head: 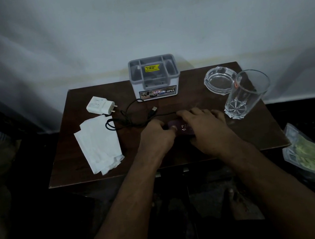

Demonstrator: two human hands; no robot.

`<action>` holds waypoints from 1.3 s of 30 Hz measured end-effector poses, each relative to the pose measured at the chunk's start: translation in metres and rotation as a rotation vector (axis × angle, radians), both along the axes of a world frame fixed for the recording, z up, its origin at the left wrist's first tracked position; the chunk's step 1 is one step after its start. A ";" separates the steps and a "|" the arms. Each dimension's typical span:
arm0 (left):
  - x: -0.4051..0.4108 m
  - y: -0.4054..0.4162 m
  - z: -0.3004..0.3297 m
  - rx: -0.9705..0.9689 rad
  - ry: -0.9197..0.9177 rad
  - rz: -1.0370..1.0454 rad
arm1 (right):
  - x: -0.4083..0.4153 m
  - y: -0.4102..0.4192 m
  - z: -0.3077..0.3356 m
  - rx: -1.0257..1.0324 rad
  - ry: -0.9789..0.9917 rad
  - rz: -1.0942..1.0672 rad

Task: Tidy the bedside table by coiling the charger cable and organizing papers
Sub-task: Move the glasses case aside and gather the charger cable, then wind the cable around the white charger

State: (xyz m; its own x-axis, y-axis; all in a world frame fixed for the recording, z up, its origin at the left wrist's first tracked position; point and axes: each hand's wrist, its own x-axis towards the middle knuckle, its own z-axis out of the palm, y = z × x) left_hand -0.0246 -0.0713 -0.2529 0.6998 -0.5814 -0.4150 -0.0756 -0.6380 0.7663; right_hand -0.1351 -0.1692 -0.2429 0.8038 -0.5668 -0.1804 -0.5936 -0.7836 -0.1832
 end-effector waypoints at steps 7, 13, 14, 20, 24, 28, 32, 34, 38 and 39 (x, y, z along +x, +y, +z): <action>0.014 0.015 0.001 -0.041 -0.042 0.050 | 0.015 0.011 0.013 0.059 -0.248 -0.093; 0.028 0.034 0.009 -0.137 -0.194 0.138 | 0.044 0.029 0.011 0.080 -0.351 -0.046; 0.031 0.036 0.011 -0.147 -0.221 0.154 | 0.048 0.032 0.009 0.088 -0.357 -0.038; 0.051 0.044 0.018 -0.104 -0.423 0.219 | 0.072 0.039 -0.003 0.113 -0.284 -0.038; 0.053 0.045 0.020 0.054 -0.432 0.052 | 0.080 0.033 -0.010 0.088 -0.149 -0.009; 0.054 0.041 0.019 0.139 -0.372 -0.020 | 0.086 0.028 -0.006 0.130 -0.369 0.041; 0.058 0.037 0.018 -0.040 -0.406 -0.014 | 0.086 0.030 -0.002 0.276 -0.642 0.068; 0.058 0.038 0.021 -0.189 -0.457 0.006 | 0.083 0.029 0.000 0.311 -0.781 -0.003; 0.057 0.042 0.032 -0.515 -0.552 0.158 | 0.076 0.024 0.004 0.325 -0.974 -0.191; 0.056 0.044 0.034 -0.609 -0.481 0.202 | 0.074 0.023 0.006 0.307 -0.968 -0.214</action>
